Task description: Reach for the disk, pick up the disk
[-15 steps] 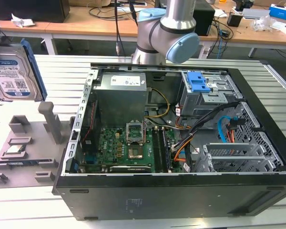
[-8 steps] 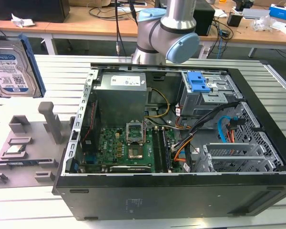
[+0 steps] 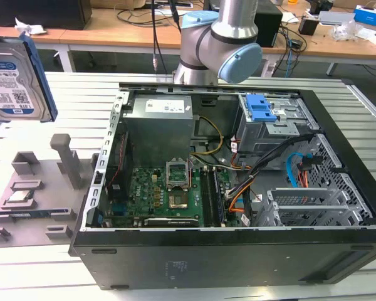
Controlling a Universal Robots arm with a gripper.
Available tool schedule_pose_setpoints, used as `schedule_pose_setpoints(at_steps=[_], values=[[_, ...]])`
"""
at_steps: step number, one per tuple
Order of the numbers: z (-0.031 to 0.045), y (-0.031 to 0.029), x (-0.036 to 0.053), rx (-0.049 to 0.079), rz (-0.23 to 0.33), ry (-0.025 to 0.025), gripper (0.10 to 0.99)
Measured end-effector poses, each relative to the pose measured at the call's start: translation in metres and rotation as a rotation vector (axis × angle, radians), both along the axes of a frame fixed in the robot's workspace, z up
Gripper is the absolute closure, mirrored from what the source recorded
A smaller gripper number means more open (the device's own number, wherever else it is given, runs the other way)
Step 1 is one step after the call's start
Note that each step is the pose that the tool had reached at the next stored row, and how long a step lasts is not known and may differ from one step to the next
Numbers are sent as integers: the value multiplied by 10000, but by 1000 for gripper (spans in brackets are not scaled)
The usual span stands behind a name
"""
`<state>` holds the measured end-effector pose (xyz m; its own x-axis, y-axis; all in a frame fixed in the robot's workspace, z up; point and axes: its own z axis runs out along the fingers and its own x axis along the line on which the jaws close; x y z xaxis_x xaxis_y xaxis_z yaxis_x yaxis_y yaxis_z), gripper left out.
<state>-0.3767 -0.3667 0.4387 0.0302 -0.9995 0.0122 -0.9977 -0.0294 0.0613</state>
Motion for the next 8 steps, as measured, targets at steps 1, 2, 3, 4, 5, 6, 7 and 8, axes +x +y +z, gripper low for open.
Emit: schedule_pose_setpoints(at_steps=[1,2,3,4,5,6,7,8], values=[[16,0,1,0,0,2,718],[44,0,2,0,-1,6,718],[71,0,3,0,0,9,718],[101,0,4,1,-1,13,718],[135,0,5,0,-1,18,718],[147,0,6,0,0,20,718],[161,0,7,0,0,22,718],[186,0,8,0,-1,26,718]])
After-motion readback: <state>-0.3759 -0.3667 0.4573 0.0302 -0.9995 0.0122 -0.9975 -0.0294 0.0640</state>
